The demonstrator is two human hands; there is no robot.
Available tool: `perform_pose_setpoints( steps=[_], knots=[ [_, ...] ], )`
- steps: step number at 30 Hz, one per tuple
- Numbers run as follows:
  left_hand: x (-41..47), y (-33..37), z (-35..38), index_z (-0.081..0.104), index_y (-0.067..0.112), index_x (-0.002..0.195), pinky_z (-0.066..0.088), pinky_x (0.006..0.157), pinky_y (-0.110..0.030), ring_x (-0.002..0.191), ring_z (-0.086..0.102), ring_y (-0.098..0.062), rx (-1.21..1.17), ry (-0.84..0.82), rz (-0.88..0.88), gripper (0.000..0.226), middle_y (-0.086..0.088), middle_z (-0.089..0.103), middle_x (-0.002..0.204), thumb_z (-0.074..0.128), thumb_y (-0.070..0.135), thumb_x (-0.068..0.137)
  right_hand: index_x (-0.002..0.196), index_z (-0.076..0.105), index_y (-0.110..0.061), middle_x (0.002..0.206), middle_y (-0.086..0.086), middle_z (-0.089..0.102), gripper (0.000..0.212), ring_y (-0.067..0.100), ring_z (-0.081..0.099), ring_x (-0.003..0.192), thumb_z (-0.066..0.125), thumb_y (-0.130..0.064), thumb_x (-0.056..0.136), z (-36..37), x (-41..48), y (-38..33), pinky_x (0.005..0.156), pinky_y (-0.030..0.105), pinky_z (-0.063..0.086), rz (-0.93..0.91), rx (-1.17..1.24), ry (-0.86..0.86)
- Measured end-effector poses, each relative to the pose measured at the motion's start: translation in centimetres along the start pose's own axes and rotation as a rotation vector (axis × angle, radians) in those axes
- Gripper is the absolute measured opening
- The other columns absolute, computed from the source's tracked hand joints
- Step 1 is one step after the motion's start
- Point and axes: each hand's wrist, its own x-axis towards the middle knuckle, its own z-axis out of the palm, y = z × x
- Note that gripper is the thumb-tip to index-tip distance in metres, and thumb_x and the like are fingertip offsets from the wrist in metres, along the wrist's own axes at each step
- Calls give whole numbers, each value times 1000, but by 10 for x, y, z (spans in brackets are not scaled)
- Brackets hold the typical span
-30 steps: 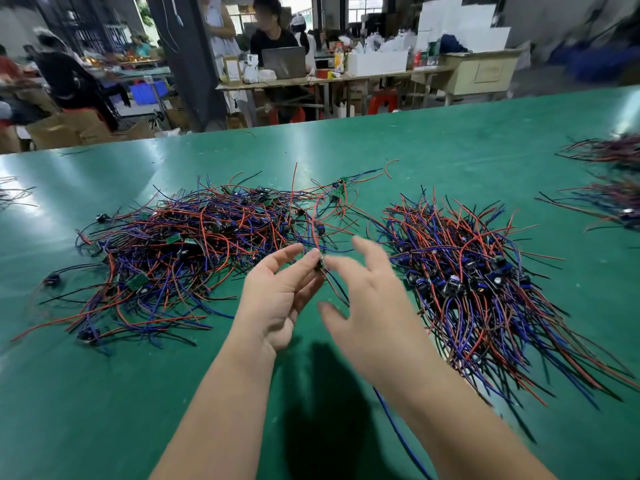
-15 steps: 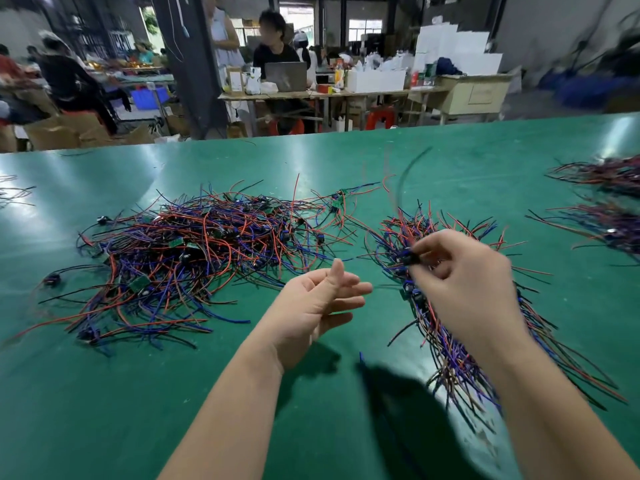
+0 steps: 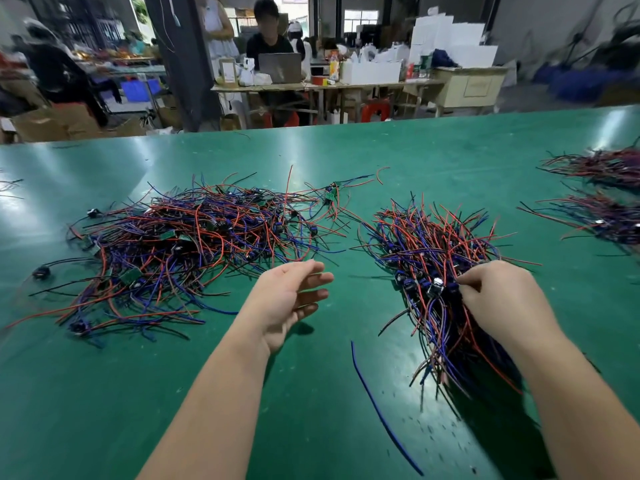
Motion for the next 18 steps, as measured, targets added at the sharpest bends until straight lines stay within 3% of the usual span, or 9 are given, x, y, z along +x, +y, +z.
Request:
perform_pose_setpoints(
  steps=[4, 6, 7, 9, 10, 12, 14, 18],
  knots=[
    [0, -1, 2, 65, 19, 91, 44, 64, -26, 67, 67, -9, 54, 12, 18, 13, 2, 75, 86, 55, 27, 94, 106, 73, -24, 122, 8, 52, 25, 33, 47, 113, 55, -34, 92, 0, 0, 2, 91, 43, 46, 23, -47, -36],
    [0, -2, 4, 64, 19, 91, 44, 62, -24, 67, 67, -10, 88, 12, 36, 10, 1, 75, 86, 57, 25, 93, 117, 66, -26, 132, 10, 42, 41, 35, 39, 120, 51, -52, 90, 4, -3, -1, 97, 49, 41, 74, -30, -45],
    [-1, -2, 4, 64, 18, 91, 44, 63, -25, 68, 67, -11, 106, 9, 41, 10, 1, 75, 86, 57, 25, 93, 129, 54, -28, 139, 11, 34, 57, 37, 34, 126, 48, -64, 85, 7, -5, -3, 99, 53, 37, 95, -27, -54],
    [-1, -2, 4, 64, 18, 92, 44, 66, -27, 69, 67, -11, 141, 4, 46, 11, 1, 75, 87, 57, 26, 93, 146, 14, -38, 154, 12, 7, 97, 43, 14, 138, 43, -86, 67, 14, -11, -7, 102, 65, 25, 139, -9, -141],
    [-1, -3, 4, 65, 19, 92, 44, 67, -27, 69, 67, -10, 157, 4, 46, 11, 2, 75, 87, 57, 27, 93, 146, -2, -42, 156, 13, -7, 112, 45, 4, 141, 41, -93, 56, 18, -13, -9, 103, 69, 19, 159, -5, -209],
    [-1, -3, 3, 65, 20, 92, 44, 68, -27, 68, 67, -9, 184, 12, 44, 12, 4, 75, 87, 58, 29, 92, 141, -17, -48, 154, 14, -23, 126, 48, -5, 141, 41, -99, 42, 27, -15, -8, 103, 72, 11, 173, -41, -312],
    [0, -4, 3, 65, 21, 91, 44, 67, -26, 68, 67, -8, 203, 16, 40, 12, 5, 75, 87, 59, 31, 92, 139, -18, -51, 153, 16, -25, 127, 48, -1, 141, 47, -98, 41, 31, -13, -4, 102, 72, 13, 159, -87, -347],
    [1, -5, 2, 65, 22, 89, 44, 66, -26, 67, 67, -8, 231, 8, 35, 11, 5, 75, 88, 60, 32, 91, 142, -7, -53, 156, 14, -16, 105, 47, 7, 140, 55, -83, 63, 31, -3, 2, 103, 70, 18, 146, -50, -331]
  ],
)
